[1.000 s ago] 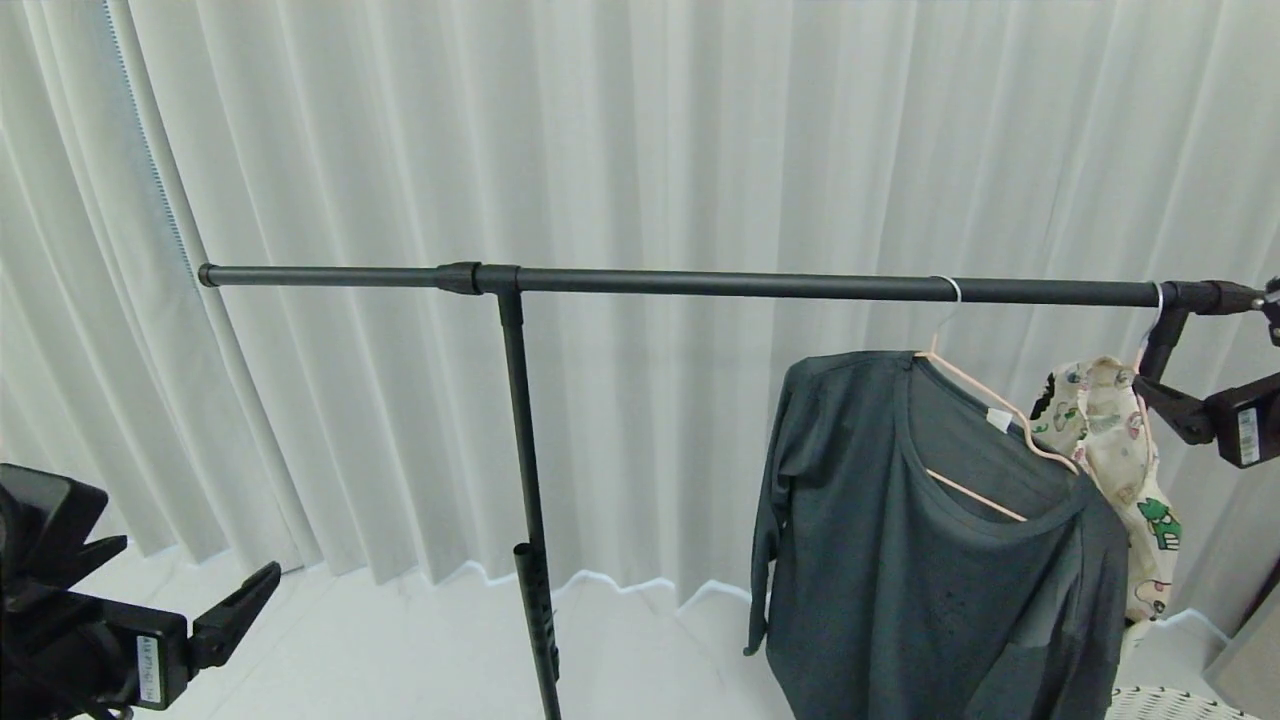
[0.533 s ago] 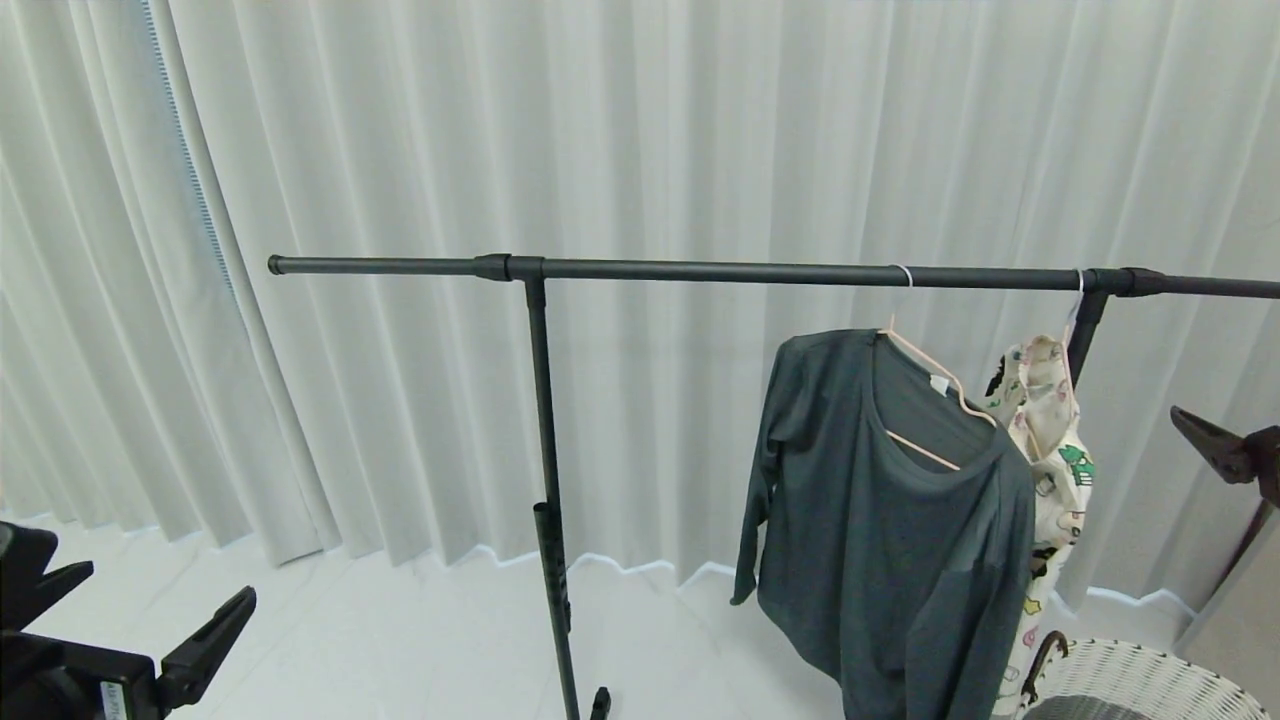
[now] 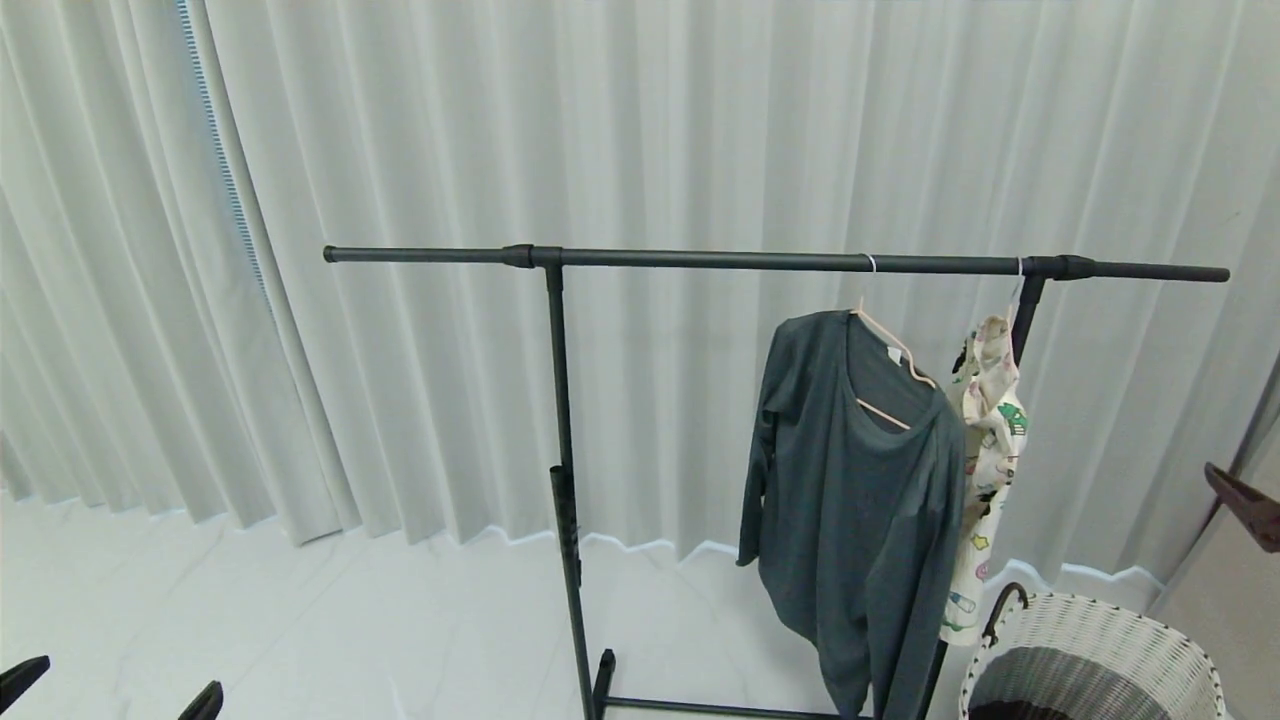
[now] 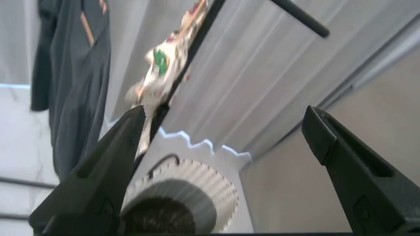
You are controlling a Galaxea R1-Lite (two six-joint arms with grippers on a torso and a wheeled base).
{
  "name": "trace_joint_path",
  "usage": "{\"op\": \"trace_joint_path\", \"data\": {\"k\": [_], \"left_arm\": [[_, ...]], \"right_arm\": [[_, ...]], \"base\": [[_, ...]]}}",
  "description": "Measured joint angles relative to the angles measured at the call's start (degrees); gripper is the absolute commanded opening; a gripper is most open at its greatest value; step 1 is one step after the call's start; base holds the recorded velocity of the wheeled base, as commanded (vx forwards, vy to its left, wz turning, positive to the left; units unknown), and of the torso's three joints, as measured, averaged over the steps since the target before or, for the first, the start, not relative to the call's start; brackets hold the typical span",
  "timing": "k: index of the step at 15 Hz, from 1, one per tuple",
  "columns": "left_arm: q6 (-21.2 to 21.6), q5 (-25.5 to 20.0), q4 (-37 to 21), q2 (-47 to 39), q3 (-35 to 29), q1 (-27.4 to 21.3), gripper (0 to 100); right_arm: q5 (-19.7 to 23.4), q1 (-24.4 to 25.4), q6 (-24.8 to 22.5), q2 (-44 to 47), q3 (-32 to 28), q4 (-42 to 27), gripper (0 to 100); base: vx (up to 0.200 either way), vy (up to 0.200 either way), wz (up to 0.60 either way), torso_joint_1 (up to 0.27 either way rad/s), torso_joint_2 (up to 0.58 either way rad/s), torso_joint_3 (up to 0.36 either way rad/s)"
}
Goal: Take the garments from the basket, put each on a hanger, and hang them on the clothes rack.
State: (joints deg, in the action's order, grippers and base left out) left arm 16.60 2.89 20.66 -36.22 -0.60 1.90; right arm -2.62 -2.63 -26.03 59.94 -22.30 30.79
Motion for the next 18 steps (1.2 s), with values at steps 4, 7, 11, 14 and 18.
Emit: {"op": "trace_joint_path", "data": {"k": [4,7,11,14,18], "left_arm": [[0.1,1.2,-12.4,13.3,0.4,-0.1,100],[0.0,6.4,-19.2,25.1,-0.5,-0.1,100],[-0.8,10.6,-20.3,33.9,-0.9,-1.4,100],[-5.6,10.7,-20.4,35.6,-0.9,-1.5,100],[-12.4,10.2,-20.4,36.1,-0.3,-1.5,100]], "right_arm": [[0.1,-1.2,0.2,-6.2,5.6,0.0,100],[0.1,-3.1,1.5,-10.4,10.1,0.0,100],[0.2,-3.6,8.2,-17.7,18.0,-0.2,100],[0.3,-3.7,11.2,-26.0,21.2,-7.4,100],[-2.8,-3.6,15.8,-45.5,21.6,-23.5,100]], "base": [[-0.2,0.0,0.0,0.002,0.0,0.002],[-0.2,0.0,0.0,0.004,0.01,0.004],[-0.05,0.0,0.0,0.001,0.0,0.003],[0.0,0.0,0.0,0.0,0.0,0.0],[0.0,0.0,0.0,0.0,0.0,0.0]]}}
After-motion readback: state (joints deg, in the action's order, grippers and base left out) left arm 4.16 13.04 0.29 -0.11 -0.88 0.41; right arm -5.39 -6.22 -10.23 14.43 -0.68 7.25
